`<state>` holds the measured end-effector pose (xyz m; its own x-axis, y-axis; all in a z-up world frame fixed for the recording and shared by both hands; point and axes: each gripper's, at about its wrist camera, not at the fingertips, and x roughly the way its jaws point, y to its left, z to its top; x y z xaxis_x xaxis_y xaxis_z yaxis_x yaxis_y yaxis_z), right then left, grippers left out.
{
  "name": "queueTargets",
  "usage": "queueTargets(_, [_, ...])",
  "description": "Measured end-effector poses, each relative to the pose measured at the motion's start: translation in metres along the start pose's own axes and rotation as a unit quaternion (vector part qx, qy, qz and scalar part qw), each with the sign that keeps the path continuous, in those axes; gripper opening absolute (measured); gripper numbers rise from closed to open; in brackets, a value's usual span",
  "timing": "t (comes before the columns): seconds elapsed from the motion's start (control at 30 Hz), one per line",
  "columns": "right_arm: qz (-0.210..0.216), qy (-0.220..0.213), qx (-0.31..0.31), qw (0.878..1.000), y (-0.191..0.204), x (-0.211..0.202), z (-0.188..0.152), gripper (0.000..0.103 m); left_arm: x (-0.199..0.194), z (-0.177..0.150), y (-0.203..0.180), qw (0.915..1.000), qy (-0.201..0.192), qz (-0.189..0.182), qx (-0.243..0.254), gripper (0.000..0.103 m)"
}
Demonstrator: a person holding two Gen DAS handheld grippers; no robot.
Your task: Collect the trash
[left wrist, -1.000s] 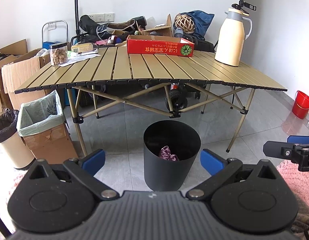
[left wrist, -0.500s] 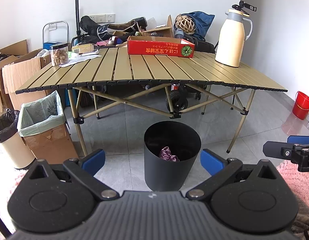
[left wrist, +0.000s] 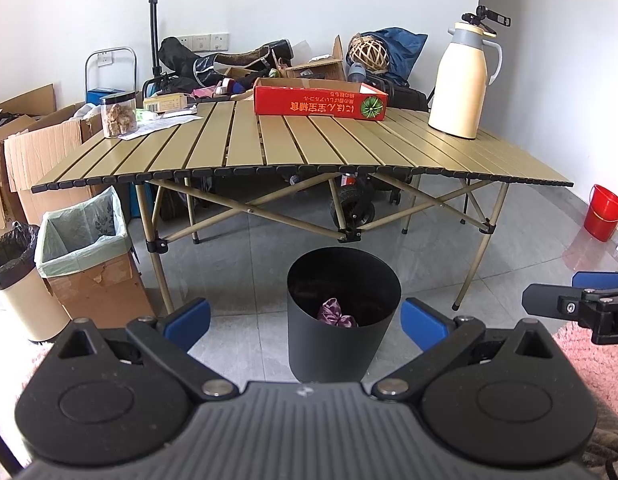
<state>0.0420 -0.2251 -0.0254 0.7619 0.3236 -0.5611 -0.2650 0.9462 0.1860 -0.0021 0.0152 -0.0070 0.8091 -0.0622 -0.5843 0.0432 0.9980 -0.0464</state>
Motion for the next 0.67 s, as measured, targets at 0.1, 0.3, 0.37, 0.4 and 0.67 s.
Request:
queueTargets(0.1, [0.0,0.0,-0.001,1.0,-0.0003,-0.0005,0.0014,0.103,0.0002,-0.0007,-0.0001,1.0,0.001,0.001,0.0,0.103])
queueTargets(0.3, [0.0,-0.002,-0.002,1.0,-0.0001,-0.001,0.0023,0.103,0.0002,-0.0006,0.0002,1.0,0.0,0.001,0.0,0.103])
queueTargets(0.37, [-0.001,-0.004,-0.004,1.0,0.0,-0.0017,0.0029,0.103,0.0001,-0.0008,0.0003,1.0,0.0,0.0,0.0,0.103])
queueTargets(0.4, [-0.001,-0.005,-0.005,1.0,0.0002,-0.0021,0.0033,0.103,-0.0003,-0.0008,-0.0004,1.0,-0.001,0.0,0.001,0.103])
queueTargets(0.67, [-0.001,-0.007,-0.008,1.0,0.0002,-0.0025,0.003,0.103,0.0002,0.0011,0.0008,1.0,-0.003,-0.005,-0.002,0.103])
